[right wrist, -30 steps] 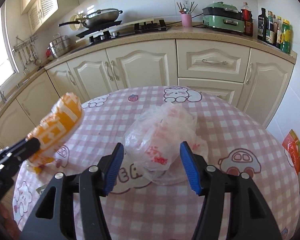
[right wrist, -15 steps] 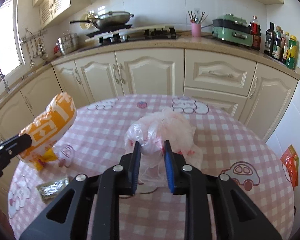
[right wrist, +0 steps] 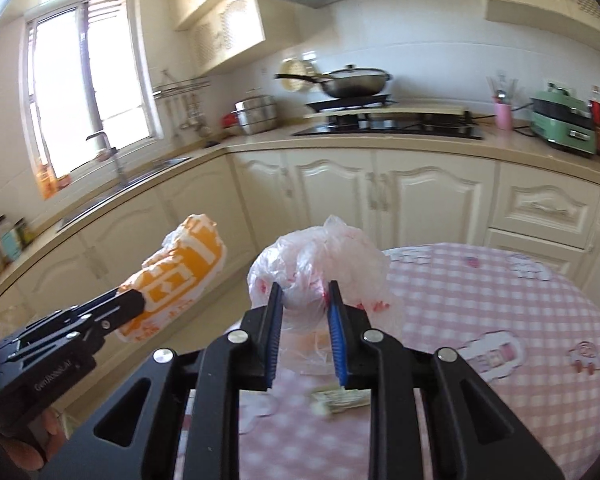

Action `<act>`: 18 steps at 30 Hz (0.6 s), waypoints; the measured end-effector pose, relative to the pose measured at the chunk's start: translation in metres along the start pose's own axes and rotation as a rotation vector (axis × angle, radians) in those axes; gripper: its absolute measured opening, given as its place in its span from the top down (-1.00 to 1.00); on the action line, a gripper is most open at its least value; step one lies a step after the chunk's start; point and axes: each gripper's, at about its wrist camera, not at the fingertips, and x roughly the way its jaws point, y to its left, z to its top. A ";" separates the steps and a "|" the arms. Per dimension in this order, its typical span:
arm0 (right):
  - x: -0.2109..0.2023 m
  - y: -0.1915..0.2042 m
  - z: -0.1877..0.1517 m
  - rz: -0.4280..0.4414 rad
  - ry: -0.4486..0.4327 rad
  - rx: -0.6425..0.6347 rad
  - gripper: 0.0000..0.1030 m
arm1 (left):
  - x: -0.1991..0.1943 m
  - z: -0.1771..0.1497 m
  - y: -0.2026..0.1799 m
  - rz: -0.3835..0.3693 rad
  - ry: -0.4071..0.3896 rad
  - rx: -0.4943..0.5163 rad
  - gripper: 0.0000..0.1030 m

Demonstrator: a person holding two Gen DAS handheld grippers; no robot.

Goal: Collect trash
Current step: 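Carry both bags over the blue bucket and open both tools to drop them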

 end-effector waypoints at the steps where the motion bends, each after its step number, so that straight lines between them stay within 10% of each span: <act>1: 0.002 0.014 -0.002 0.022 0.006 -0.011 0.59 | -0.006 -0.002 0.009 0.015 -0.002 -0.010 0.65; 18: 0.044 0.211 -0.065 0.245 0.152 -0.153 0.59 | -0.060 -0.056 0.169 0.239 0.055 -0.191 0.65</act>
